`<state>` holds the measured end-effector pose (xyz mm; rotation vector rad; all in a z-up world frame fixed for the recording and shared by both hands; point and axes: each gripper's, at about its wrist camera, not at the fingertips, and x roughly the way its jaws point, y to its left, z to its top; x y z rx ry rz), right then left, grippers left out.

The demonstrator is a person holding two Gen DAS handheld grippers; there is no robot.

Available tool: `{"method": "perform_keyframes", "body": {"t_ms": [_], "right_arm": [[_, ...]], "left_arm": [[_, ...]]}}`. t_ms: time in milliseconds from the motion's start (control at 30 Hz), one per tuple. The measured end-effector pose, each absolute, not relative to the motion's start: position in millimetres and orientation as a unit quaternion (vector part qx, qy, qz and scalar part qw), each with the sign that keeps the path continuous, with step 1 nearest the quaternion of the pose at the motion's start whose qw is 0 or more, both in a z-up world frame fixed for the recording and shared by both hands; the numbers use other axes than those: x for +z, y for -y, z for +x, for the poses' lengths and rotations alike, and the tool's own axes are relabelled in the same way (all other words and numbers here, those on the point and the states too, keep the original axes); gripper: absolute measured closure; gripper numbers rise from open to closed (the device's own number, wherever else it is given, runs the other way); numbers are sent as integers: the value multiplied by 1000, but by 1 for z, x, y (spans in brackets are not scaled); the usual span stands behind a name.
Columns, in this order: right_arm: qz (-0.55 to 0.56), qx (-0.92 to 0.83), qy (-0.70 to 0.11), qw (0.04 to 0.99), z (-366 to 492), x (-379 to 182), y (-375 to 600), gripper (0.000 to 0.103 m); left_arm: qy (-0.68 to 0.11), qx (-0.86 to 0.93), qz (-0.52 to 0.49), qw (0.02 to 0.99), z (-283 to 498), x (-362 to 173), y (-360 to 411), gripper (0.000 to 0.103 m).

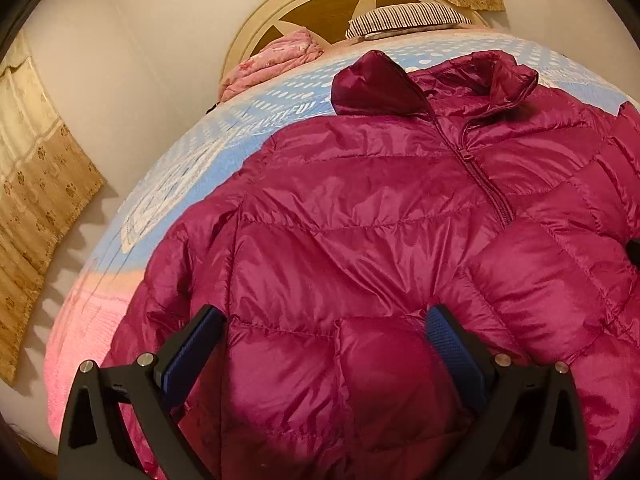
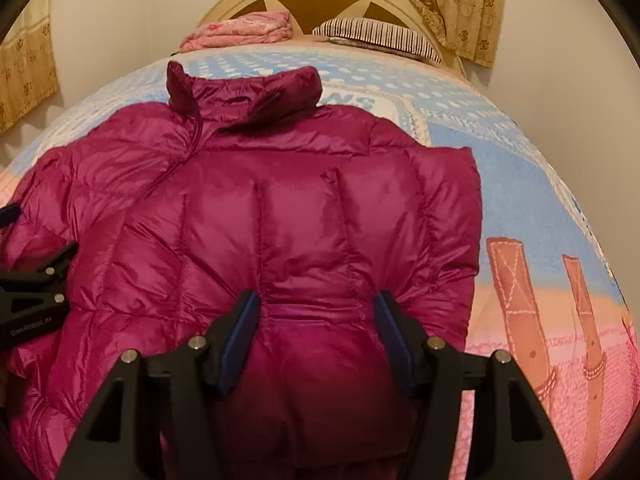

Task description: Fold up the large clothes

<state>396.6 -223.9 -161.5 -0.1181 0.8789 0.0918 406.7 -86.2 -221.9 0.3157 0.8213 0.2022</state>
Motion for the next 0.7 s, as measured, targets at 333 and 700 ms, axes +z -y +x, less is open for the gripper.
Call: {"method": "perform_keyframes", "body": {"t_ms": [333, 700], "right_arm": [[-45, 48, -408, 911, 374, -131, 214, 32], [-72, 83, -423, 900, 362, -158, 168, 29]], "left_arm": [[-403, 83, 122, 903, 408, -224, 78, 1], [-405, 76, 108, 905, 408, -224, 74, 1]]}}
